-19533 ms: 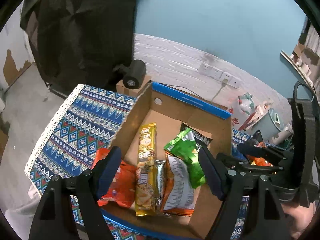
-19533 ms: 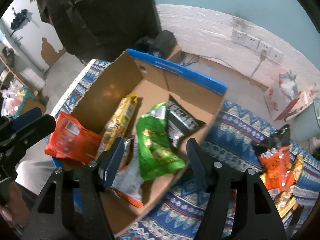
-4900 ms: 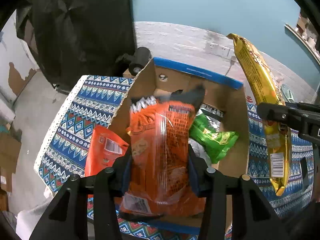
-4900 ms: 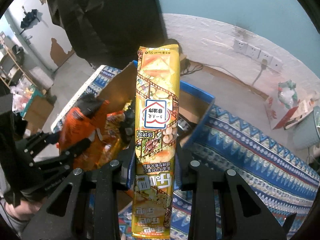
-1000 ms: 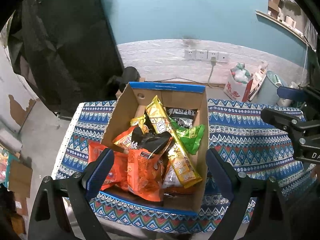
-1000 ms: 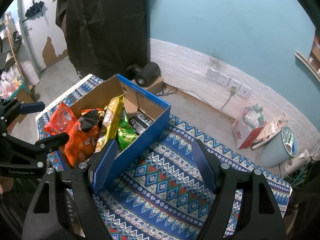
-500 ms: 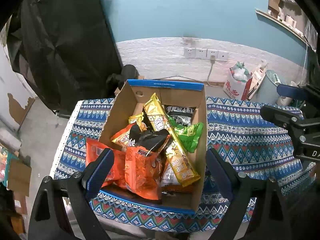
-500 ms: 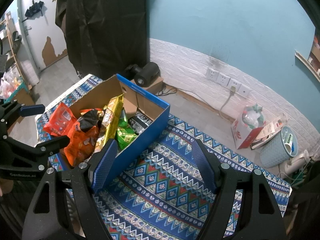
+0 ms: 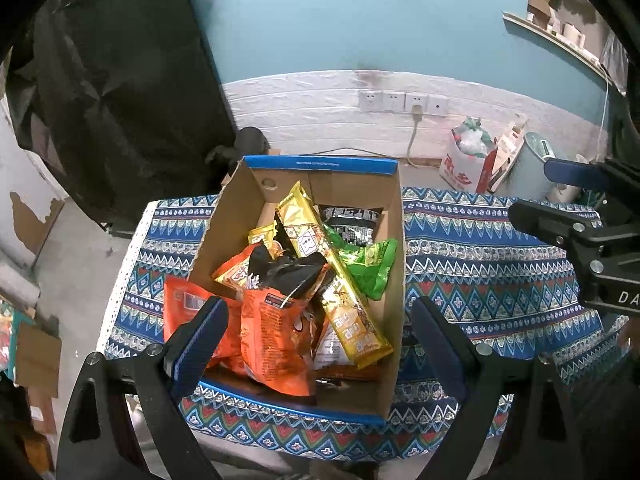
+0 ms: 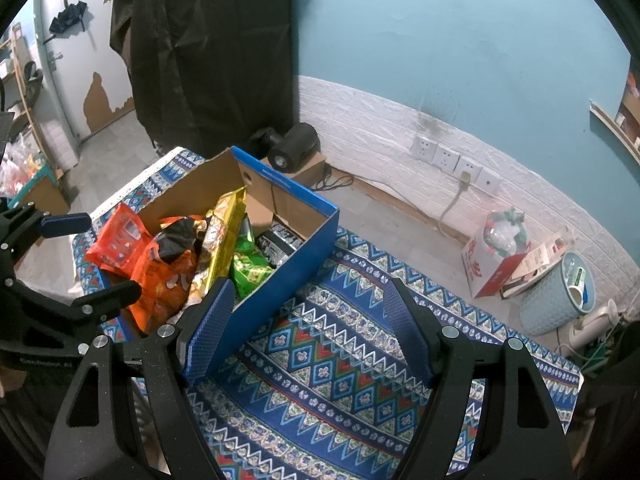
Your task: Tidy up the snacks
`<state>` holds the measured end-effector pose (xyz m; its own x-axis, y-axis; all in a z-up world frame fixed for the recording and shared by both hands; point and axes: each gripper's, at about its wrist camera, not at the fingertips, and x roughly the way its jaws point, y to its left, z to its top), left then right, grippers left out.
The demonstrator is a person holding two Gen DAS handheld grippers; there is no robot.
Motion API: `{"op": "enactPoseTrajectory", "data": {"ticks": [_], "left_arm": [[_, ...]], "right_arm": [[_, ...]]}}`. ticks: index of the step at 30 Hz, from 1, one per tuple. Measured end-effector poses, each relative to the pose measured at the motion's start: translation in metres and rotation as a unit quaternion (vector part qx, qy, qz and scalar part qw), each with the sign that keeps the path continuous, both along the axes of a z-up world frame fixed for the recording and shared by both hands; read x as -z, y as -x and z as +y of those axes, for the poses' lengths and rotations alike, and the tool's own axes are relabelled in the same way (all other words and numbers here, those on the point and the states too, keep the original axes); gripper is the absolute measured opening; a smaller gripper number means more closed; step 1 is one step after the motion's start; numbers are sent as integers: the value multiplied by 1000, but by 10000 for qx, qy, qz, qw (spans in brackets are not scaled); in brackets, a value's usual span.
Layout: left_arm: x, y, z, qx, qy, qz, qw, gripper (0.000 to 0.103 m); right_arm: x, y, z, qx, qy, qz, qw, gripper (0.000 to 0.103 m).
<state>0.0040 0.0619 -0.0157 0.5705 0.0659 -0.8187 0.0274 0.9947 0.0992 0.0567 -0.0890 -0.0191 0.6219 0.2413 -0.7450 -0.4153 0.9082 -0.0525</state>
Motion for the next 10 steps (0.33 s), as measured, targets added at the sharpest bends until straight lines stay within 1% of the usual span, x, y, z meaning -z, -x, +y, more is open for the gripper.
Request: {"op": "enactPoseTrajectory", "data": {"ticks": [10], "left_arm": [[-2,1,2,-56,54,-49,10000,94]], "right_arm": [[1,0,-1,-4,-2,-3,10000,76]]}}
